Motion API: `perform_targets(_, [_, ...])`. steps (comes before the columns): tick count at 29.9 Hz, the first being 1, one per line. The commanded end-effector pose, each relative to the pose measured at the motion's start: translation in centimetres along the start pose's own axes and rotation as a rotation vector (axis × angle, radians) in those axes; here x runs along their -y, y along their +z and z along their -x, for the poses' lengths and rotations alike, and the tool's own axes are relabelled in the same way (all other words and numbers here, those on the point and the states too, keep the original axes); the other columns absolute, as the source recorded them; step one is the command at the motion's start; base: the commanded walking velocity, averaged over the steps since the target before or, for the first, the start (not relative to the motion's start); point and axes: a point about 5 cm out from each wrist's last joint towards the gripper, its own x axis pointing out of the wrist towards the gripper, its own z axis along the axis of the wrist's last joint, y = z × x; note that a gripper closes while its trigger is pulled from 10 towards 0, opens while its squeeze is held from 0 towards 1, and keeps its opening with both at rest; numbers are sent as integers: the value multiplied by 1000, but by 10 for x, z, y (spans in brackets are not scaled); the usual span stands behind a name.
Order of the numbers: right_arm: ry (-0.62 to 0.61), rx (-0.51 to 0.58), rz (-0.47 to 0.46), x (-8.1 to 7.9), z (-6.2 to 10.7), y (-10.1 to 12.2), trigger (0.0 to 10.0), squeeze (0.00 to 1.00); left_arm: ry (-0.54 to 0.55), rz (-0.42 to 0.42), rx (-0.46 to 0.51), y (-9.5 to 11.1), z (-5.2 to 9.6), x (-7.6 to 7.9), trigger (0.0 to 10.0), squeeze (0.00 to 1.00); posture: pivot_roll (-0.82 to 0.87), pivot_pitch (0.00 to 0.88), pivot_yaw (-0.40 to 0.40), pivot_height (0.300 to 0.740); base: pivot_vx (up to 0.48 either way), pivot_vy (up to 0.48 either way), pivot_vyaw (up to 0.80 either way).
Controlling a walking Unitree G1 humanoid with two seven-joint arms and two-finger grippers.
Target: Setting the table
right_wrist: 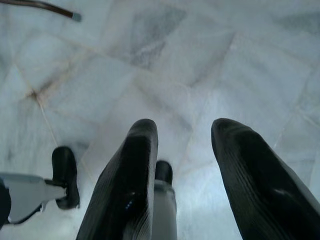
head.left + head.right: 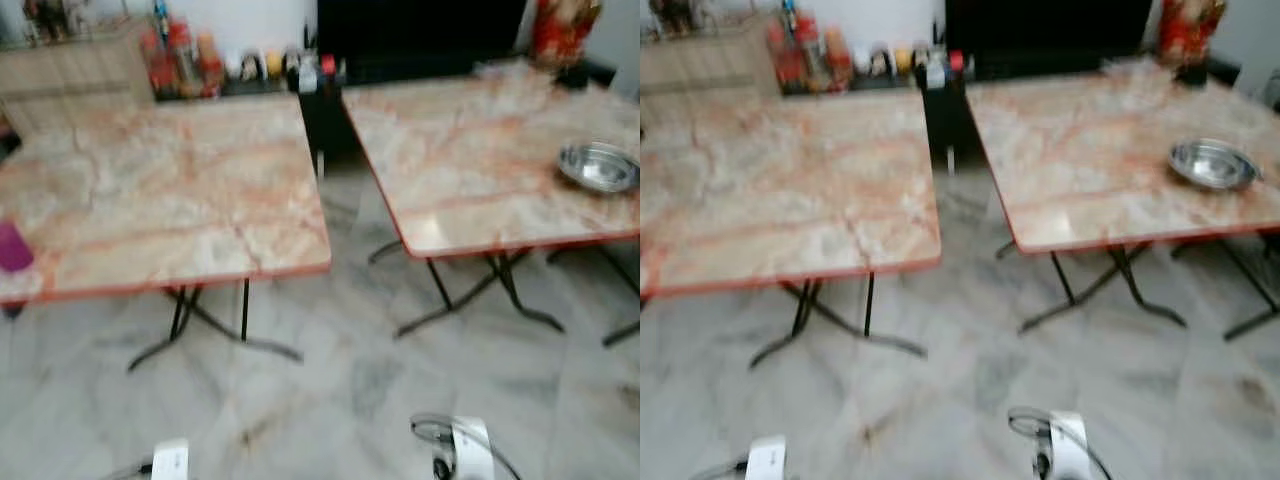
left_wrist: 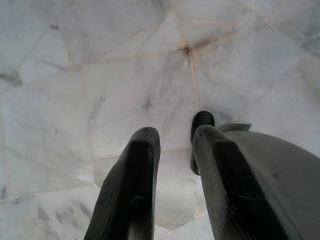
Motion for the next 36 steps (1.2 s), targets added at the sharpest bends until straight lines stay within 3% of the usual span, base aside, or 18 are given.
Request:
perform_targets(1, [8,38,11,-5,-2,11,10000,0,2,-6,12,5,-1,-3,10000,0,-7,0,33,732,0,349,0])
perform_targets(15, [54,34,8,-15,-4,18,10000,0,9,7,12,5,-1,-3,10000,0,6,0,23,732,0,366,171])
perform_targets(36, [23,45,78,-15,-5,19,10000,0,10,-2,17,7,-2,-4,10000,0,11,0,28,732,0,381,61])
